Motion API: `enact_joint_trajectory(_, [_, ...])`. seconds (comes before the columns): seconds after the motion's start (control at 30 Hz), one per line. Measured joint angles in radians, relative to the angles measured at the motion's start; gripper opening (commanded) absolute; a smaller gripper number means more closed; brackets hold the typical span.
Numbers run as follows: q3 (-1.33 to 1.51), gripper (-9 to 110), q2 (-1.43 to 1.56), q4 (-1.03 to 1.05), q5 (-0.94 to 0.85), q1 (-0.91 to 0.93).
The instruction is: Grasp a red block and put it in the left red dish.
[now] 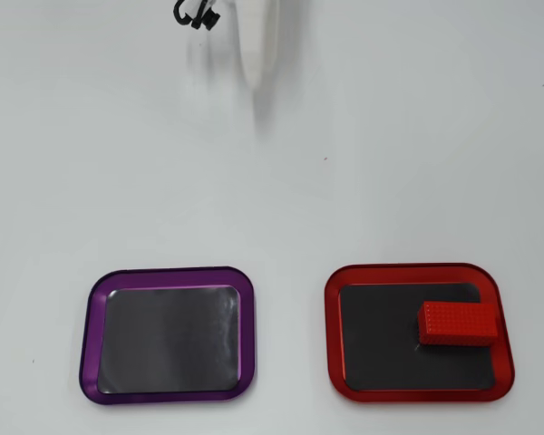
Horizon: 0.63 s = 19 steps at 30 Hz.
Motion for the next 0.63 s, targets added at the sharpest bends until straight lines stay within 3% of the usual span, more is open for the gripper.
enact_joint_trajectory(0.2, [0.066, 22, 0.0, 0.0, -0.002, -0.002])
enact_joint_trajectory(0.37, [0.067, -1, 0.0, 0.0, -0.003, -0.002])
enact_joint_trajectory(0.63, [0.067, -1, 0.0, 0.0, -0.003, -0.002])
